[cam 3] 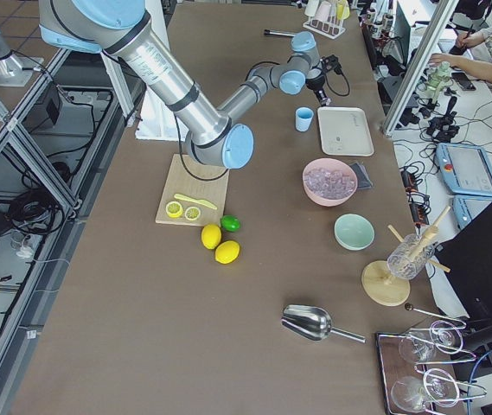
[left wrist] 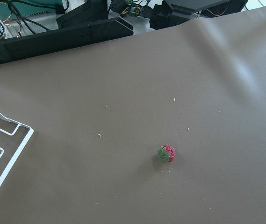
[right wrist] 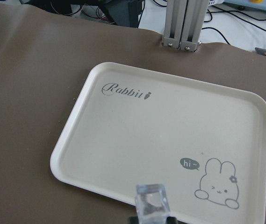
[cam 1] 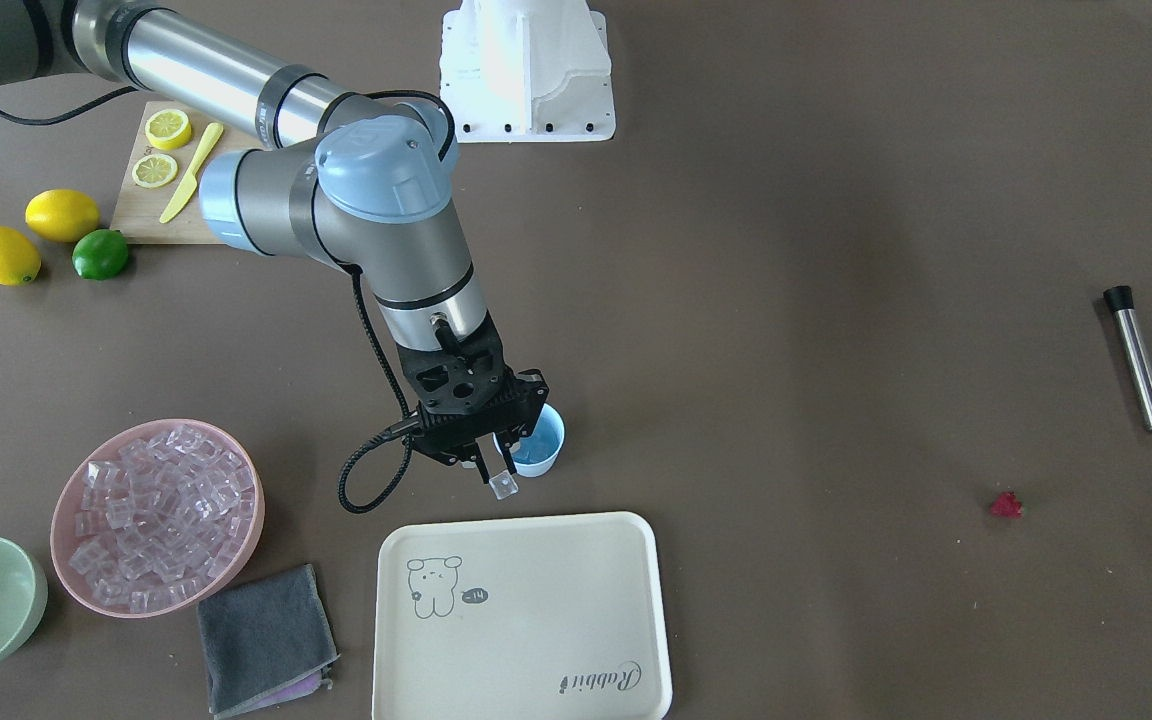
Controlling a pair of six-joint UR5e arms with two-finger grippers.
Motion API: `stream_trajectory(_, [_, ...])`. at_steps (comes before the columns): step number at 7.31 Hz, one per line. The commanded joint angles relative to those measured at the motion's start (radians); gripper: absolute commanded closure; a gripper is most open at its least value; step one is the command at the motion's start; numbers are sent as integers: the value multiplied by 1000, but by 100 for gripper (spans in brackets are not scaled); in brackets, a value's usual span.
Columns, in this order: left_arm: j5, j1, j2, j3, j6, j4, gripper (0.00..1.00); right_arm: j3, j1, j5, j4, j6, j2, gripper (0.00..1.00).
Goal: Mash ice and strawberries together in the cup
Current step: 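Carry the ice cube with the right gripper over the light-blue cup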
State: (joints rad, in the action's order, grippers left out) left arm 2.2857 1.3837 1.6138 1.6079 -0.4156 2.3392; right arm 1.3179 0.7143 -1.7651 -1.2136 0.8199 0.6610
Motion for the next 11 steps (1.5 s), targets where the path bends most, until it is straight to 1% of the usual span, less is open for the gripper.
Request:
stream_trajectory(1, [0,0,-2,-6,-2,0,2,-20,-35,22,0,-11,-1,100])
stream_trajectory(5, [0,0,-9,-6,-2,11,2,-11,-75,29,0,-8,18,100])
stream_trajectory(6, [1,0,-12,-3,-2,12,2,4,-78,27,0,-11,35,100])
stream_trajectory(8, [1,0,-17,0,-2,12,2,73,-78,19,0,-12,93,100])
stream_trajectory(11, [1,0,-23,6,0,14,2,75,-84,24,0,-4,80,100])
